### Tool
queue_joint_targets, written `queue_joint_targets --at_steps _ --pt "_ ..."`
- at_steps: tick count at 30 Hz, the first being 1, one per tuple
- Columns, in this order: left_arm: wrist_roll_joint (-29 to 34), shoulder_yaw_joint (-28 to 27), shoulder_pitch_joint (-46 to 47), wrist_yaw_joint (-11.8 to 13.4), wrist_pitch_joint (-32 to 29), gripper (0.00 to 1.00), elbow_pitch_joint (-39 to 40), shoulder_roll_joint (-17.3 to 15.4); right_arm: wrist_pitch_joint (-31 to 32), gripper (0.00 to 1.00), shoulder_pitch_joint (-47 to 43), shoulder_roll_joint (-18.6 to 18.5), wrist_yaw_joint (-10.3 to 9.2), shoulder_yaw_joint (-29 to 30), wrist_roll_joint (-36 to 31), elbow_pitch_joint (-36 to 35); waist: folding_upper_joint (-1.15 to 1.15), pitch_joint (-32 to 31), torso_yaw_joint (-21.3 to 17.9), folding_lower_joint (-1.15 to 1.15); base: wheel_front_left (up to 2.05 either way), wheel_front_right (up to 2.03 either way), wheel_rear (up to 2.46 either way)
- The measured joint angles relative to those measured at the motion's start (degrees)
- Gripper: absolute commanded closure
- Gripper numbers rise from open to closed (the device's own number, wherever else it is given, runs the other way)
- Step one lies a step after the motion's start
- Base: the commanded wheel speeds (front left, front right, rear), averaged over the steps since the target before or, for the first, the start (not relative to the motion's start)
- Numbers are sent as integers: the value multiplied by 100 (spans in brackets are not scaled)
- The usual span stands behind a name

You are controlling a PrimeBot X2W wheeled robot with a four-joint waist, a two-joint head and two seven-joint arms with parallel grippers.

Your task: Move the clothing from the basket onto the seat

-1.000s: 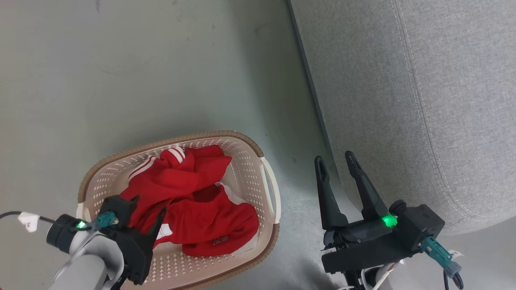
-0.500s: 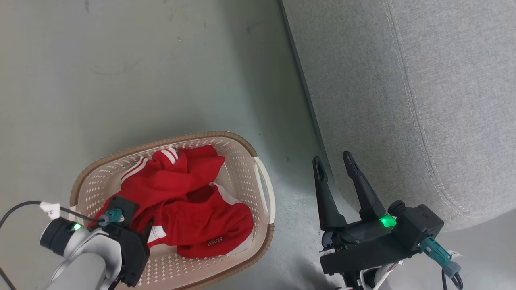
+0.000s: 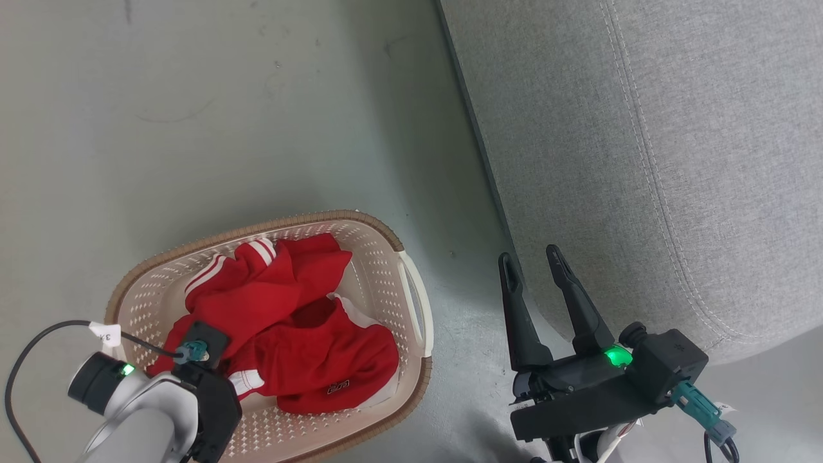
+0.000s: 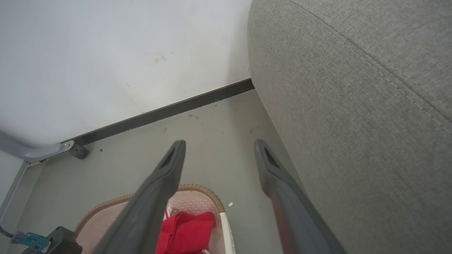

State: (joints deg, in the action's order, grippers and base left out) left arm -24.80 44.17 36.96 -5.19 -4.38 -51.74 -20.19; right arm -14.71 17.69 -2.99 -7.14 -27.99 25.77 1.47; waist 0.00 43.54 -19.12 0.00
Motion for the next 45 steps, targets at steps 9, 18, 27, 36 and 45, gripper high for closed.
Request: queue_joint_targets --at_steps 9,18,27,36,45 --pt "-46 -10 61 -88 203 100 -141 91 0 0 21 2 0 62 3 51 0 -66 17 0 0 0 0" --pt "-94 42 133 -145 581 100 -149 253 0 0 57 2 -1 261 -14 222 0 -354 107 -1 0 0 0" --pt "-357 37 36 -189 1079 100 -35 390 0 0 83 1 -1 397 -105 468 -1 -769 234 -1 0 0 0" --pt "-783 -33 -258 -194 1583 100 266 541 0 0 71 0 -1 641 -208 839 -1 -1364 390 -1 0 0 0" --pt "-1241 91 -624 -196 1713 100 811 563 0 0 31 -51 121 890 -308 1138 -1 -2046 566 -1 0 0 0"
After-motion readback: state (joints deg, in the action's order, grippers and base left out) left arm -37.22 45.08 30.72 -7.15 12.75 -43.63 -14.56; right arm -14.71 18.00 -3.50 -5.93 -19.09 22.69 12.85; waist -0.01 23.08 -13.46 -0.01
